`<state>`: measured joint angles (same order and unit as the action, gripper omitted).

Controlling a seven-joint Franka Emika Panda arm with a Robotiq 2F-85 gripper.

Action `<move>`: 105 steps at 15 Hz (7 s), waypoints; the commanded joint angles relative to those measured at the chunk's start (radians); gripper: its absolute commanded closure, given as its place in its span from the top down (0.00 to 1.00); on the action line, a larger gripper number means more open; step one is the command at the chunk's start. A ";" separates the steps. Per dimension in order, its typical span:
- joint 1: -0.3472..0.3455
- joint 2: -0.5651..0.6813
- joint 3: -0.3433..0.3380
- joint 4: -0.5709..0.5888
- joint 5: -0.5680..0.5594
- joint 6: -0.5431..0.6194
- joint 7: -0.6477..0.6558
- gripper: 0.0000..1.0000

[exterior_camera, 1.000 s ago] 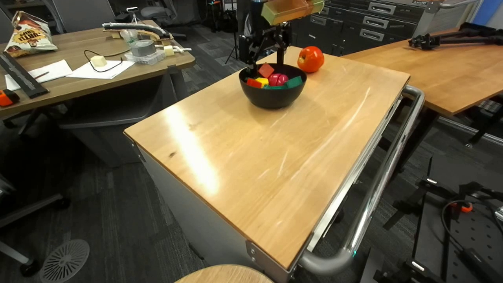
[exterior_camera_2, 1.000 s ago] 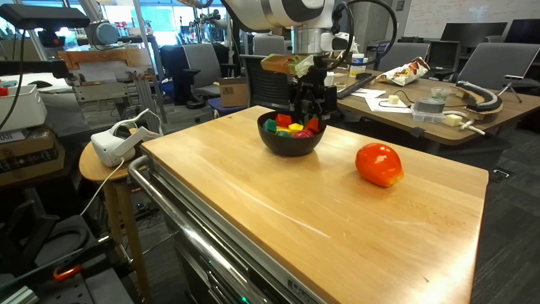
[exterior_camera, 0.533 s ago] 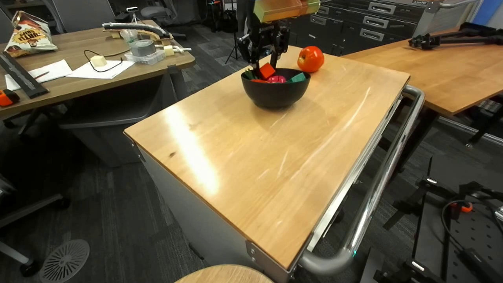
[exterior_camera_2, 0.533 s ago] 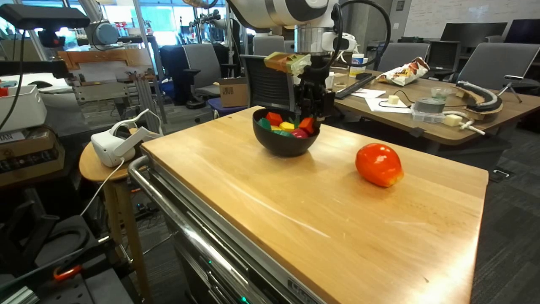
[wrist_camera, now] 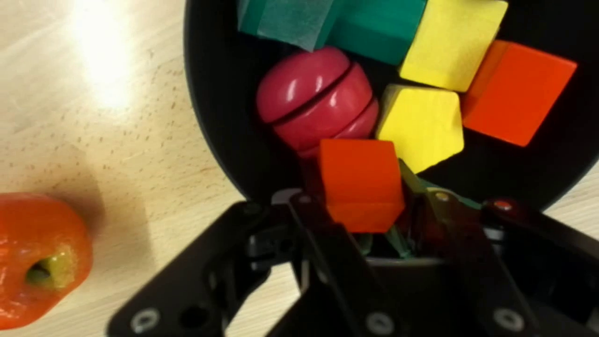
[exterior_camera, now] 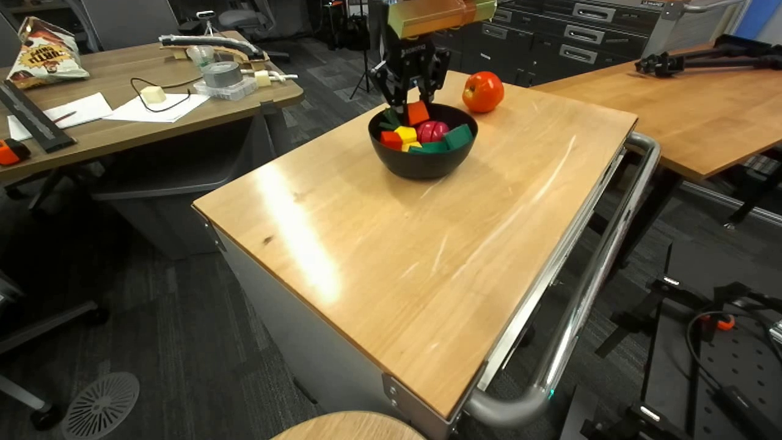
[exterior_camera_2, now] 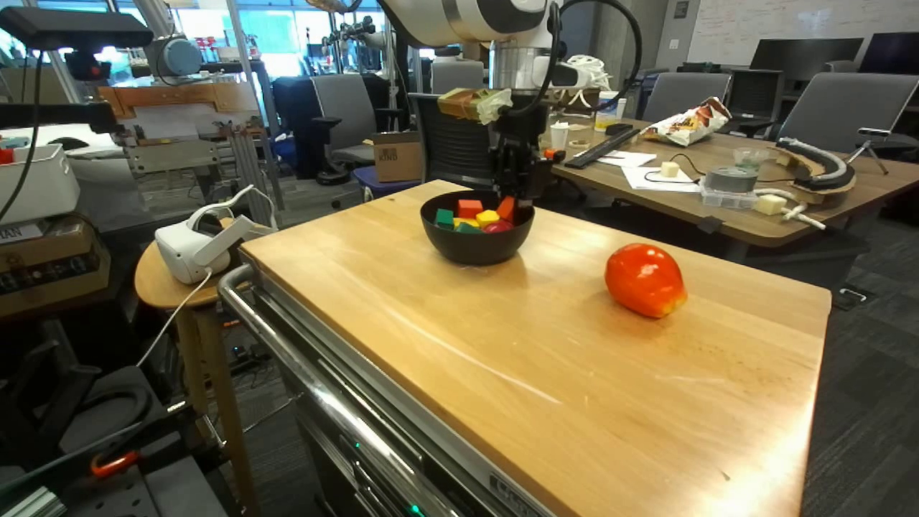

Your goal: Move the apple to the other side of the bowl and take all the items out of the bowl

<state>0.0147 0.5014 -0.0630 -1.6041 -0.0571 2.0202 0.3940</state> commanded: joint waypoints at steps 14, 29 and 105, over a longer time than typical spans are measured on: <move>0.151 -0.178 0.144 -0.081 0.005 0.027 -0.102 0.14; 0.185 -0.103 0.126 -0.130 -0.032 0.071 -0.098 0.14; 0.023 -0.094 0.028 -0.190 0.150 0.240 -0.032 1.00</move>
<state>0.0440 0.4130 -0.0467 -1.7890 0.0674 2.2369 0.3891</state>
